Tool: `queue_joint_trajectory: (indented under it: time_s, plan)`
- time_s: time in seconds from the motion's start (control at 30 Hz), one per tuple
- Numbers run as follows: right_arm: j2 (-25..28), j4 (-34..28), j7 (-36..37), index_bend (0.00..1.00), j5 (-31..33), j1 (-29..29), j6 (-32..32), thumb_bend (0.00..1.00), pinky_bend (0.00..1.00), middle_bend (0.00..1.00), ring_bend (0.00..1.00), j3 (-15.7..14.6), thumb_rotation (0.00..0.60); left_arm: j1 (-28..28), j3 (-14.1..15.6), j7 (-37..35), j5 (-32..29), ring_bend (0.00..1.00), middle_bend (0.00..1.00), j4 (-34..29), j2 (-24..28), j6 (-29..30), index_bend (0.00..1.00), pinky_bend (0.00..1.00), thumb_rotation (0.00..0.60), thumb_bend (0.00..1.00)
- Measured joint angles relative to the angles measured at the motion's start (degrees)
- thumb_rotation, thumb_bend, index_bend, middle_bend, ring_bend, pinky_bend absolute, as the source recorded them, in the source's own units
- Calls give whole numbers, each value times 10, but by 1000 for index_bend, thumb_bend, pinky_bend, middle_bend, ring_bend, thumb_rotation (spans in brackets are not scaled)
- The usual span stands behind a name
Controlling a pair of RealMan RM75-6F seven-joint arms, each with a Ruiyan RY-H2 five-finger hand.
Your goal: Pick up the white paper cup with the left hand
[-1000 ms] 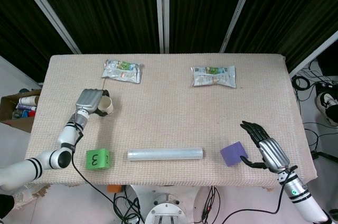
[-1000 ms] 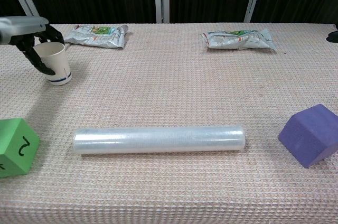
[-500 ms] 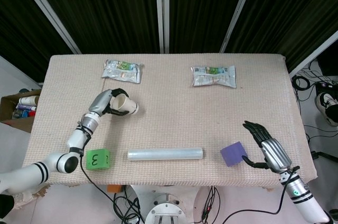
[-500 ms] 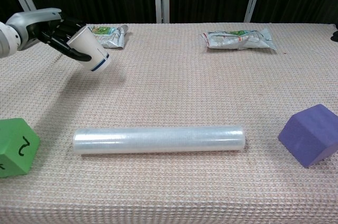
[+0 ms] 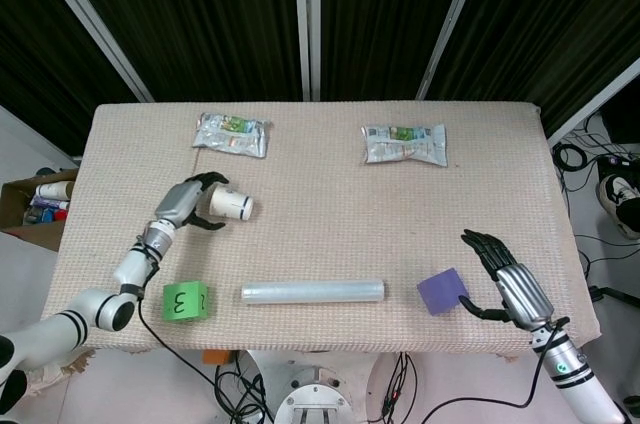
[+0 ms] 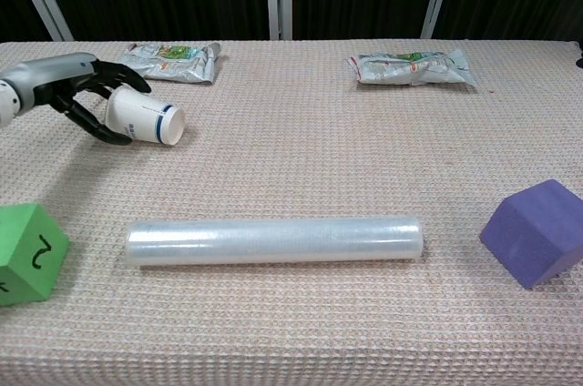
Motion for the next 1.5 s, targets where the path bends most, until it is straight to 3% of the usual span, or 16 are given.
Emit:
queue_joint_trajectory:
  time_s: [0.3, 0.53, 0.77, 0.97, 1.07, 1.23, 1.33, 1.5]
  plan:
    - [1, 1, 0, 15, -2, -3, 4, 238, 0, 48, 0, 0, 600, 12, 9, 220, -4, 118, 120, -67, 28, 90, 204, 148, 600, 135]
    - [2, 6, 5, 15, 1, -6, 6, 237, 0, 48, 0, 0, 600, -14, 15, 413, -19, 118, 123, -110, 18, 93, 206, 148, 600, 134]
    - [1, 17, 15, 15, 3, -9, 8, 238, 0, 48, 0, -1, 600, -54, 12, 591, -113, 118, 147, -105, -29, 77, 229, 149, 600, 135]
    - [-2, 28, 27, 15, 6, -12, 8, 243, 0, 48, 0, -2, 600, -77, 9, 690, -205, 118, 190, -104, -64, 82, 270, 148, 600, 133]
    - [-1, 28, 39, 15, 4, -11, 8, 243, 0, 48, 0, -3, 600, -88, 3, 713, -236, 129, 237, -92, -83, 89, 316, 152, 600, 140]
    - [2, 30, 48, 15, 2, -14, 14, 243, 0, 48, 0, -5, 600, -100, -10, 712, -255, 301, 478, -60, -107, 104, 494, 191, 600, 250]
    - [3, 30, 48, 15, 4, -18, 15, 243, 0, 48, 0, -6, 600, -99, -13, 684, -240, 353, 531, -50, -111, 115, 523, 211, 600, 275]
    - [5, 27, 46, 15, 3, -20, 20, 243, 0, 48, 0, -6, 600, -86, -20, 598, -205, 363, 538, -49, -102, 129, 528, 230, 600, 278]
